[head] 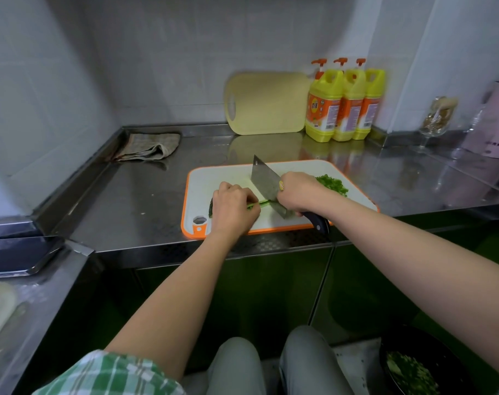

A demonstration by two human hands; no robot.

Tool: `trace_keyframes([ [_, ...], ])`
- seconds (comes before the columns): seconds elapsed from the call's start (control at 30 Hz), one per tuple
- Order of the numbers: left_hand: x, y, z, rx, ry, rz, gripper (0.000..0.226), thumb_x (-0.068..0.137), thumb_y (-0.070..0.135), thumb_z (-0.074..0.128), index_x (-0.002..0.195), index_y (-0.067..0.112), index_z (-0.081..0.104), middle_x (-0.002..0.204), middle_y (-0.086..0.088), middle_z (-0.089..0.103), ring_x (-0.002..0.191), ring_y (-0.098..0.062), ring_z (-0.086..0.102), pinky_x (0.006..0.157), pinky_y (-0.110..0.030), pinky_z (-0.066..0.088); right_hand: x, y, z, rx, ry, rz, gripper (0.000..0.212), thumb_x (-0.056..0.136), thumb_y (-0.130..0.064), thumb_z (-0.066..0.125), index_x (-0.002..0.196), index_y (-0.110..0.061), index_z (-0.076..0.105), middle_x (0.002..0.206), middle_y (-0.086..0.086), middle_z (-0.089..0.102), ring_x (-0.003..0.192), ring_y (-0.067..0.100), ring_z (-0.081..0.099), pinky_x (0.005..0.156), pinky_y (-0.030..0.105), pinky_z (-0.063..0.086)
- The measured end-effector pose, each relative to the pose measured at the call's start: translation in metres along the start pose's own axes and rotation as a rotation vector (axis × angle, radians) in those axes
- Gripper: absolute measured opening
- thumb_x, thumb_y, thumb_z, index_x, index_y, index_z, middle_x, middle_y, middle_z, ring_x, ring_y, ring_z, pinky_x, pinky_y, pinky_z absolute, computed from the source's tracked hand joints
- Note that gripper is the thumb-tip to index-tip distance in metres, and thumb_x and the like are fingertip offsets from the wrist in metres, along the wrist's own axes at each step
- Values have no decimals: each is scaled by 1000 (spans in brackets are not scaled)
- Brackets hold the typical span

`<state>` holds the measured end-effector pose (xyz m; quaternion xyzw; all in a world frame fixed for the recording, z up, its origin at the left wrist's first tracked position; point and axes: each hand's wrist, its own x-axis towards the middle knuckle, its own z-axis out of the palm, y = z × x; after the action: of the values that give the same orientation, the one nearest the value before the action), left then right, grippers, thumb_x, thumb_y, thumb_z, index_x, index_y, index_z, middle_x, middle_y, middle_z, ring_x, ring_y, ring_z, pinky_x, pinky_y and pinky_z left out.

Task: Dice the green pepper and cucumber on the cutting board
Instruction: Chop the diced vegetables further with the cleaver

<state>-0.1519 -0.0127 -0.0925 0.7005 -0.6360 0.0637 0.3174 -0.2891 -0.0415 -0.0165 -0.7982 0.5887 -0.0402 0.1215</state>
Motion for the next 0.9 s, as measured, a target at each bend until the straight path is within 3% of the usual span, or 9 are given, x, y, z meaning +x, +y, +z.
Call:
trace_keyframes([
  [0.1, -1, 1, -2, -10, -7, -5, 18, 88, 26, 60, 97, 19, 75, 93, 0, 68, 100, -20, 44, 76, -27, 27, 1, -4, 7, 26, 35, 10, 13, 88, -7, 52, 100, -6, 56, 80, 11, 59, 65, 28, 59, 63, 31, 49],
  [0.2, 0, 0, -2, -11, -13, -5, 18, 89, 26, 61, 98, 20, 75, 94, 0, 68, 101, -21, 44, 77, -29, 29, 3, -2, 12, 69, 105, -14, 5, 93, -13, 48, 96, -11, 51, 89, 10, 57, 73, 30, 60, 64, 30, 46],
  [0.3, 1, -1, -1, -14, -21, -6, 18, 90, 27, 61, 100, 21, 75, 95, 0, 68, 102, -21, 45, 78, -29, 30, 7, 4, 10, 112, 165, -33, 5, 93, -15, 44, 91, -12, 48, 87, 10, 57, 76, 31, 64, 64, 31, 47],
  [0.4, 1, -2, 1, -16, -20, -4, 17, 90, 27, 61, 99, 21, 75, 94, 0, 68, 102, -21, 45, 79, -30, 32, 4, 5, 1, 128, 120, -44, 10, 92, -13, 42, 90, -9, 51, 72, 9, 61, 54, 24, 61, 60, 29, 49],
  [0.53, 1, -2, 2, -23, -22, -11, 18, 90, 27, 61, 99, 20, 75, 93, 0, 68, 101, -20, 45, 79, -30, 32, -1, -2, 0, 36, 21, -24, 18, 90, -9, 44, 98, -3, 59, 62, 10, 60, 47, 21, 58, 49, 25, 44],
  [0.7, 1, -2, 2, -19, -23, -3, 19, 89, 27, 61, 99, 20, 76, 93, -1, 70, 101, -22, 46, 81, -33, 36, -1, -8, 10, 7, 79, -14, 17, 91, -13, 52, 107, -8, 58, 86, 9, 59, 71, 27, 59, 64, 29, 46],
  [0.8, 5, 0, 0, 31, -39, 29, 19, 89, 27, 60, 98, 20, 75, 94, -2, 70, 101, -25, 48, 80, -34, 36, 0, -2, 9, 56, 119, -12, 16, 92, -12, 47, 103, -10, 57, 90, 12, 58, 81, 30, 62, 66, 30, 47],
  [0.9, 12, 6, 1, 114, -58, 87, 20, 91, 29, 58, 99, 22, 75, 96, -2, 71, 101, -25, 50, 78, -33, 36, 2, 9, 7, 83, 120, 3, 12, 92, -11, 44, 96, -8, 55, 83, 10, 58, 70, 29, 64, 64, 32, 51],
])
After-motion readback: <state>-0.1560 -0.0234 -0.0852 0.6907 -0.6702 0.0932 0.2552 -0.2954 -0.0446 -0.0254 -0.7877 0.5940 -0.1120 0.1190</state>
